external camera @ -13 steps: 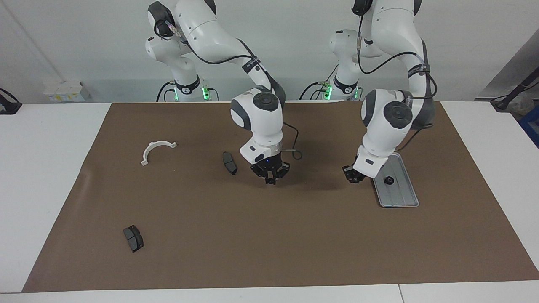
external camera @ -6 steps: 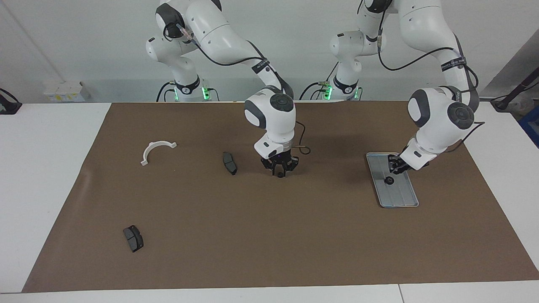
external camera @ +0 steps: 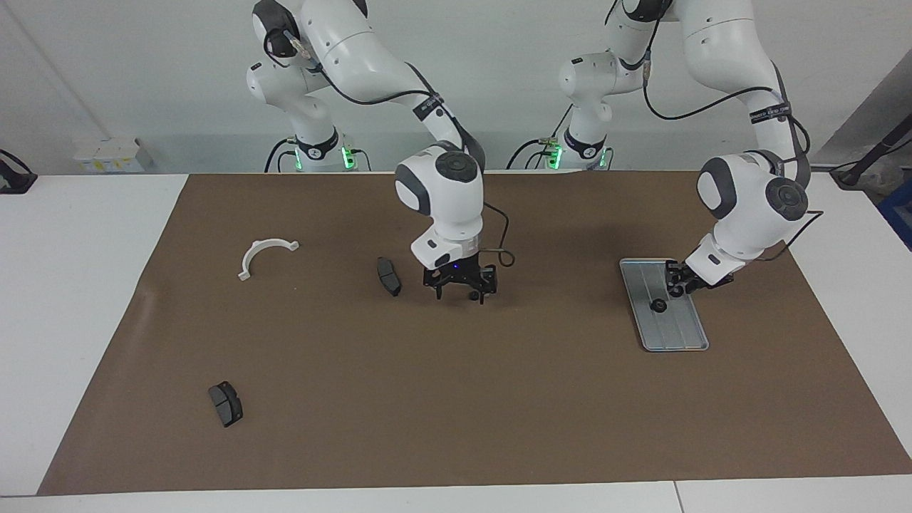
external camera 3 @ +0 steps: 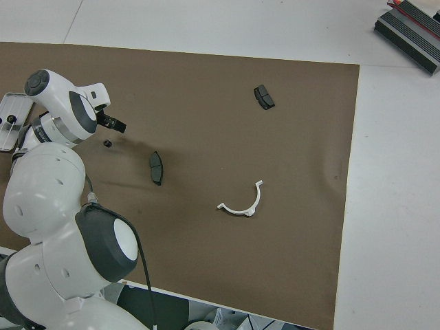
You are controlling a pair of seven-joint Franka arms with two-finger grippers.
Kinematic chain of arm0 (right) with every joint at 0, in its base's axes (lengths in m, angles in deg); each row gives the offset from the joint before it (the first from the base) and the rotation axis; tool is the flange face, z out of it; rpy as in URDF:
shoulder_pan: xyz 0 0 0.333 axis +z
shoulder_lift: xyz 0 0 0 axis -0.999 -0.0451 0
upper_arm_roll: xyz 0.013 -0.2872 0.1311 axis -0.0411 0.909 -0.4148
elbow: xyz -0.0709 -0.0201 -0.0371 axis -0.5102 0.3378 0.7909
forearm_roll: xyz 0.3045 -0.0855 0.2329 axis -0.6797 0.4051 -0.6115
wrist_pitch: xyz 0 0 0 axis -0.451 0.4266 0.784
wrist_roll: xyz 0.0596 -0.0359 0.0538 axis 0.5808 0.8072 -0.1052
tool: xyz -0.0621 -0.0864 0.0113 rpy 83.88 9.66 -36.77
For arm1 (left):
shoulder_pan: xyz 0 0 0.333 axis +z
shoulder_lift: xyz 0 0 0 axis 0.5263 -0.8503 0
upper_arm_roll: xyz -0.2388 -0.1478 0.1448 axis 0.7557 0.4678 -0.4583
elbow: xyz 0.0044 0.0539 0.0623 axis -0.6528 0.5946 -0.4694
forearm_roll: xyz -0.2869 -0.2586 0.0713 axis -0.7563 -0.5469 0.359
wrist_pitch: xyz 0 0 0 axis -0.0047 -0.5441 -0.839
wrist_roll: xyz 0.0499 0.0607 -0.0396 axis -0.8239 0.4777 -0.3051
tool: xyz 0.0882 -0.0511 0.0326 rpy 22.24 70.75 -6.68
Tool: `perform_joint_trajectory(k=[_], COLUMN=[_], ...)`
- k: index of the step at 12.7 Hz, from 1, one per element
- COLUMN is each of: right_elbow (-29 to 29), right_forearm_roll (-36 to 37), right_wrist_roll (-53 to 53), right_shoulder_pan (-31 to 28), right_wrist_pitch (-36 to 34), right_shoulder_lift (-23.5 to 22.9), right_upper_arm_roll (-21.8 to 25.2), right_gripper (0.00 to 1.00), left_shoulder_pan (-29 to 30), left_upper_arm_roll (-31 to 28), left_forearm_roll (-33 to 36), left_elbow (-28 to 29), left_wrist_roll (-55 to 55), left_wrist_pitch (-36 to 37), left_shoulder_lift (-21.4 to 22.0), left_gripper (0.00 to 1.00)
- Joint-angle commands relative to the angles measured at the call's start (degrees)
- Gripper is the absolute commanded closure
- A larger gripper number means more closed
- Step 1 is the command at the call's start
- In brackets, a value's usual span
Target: Pick bearing gear from pile to tray
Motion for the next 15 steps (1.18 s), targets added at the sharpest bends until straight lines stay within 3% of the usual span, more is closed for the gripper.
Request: perform_joint_trajectory(k=[1, 5, 11, 15], right_elbow=[-2.77, -2.96, -1.91, 1.94], right_forearm_roll=[-0.14, -1.37, -6.91, -6.91], right_wrist_roll=[4.98, 12.28, 30.54, 41.09], right_shoulder_pan=[-5.92, -14.27, -25.44, -31.68], right_wrist_pitch=[-1.51, -6.87, -21.45, -31.98], right_shoulder_lift=[6.29, 11.49, 22.64, 25.65], right_upper_arm_roll=[-0.92, -0.92, -0.75, -0.39], right_gripper=[0.0, 0.0, 0.0, 0.0], left_shoulder_pan=[0.48, -2.76, -14.79, -25.59], left_upper_arm_roll=[0.1, 0.27, 0.36, 0.36], left_forearm_roll=[-0.08, -0.07, -0.07, -0.07], left_elbow=[2.27, 0.51, -0.71, -1.85], left_wrist_roll=[-1.25, 4.87, 29.29, 49.4], left_wrist_pitch=[-1.11, -1.55, -1.81, -7.24], left_shoulder_lift=[2.17, 2.08, 2.0, -0.01], left_gripper=[0.28, 0.3, 0.32, 0.32])
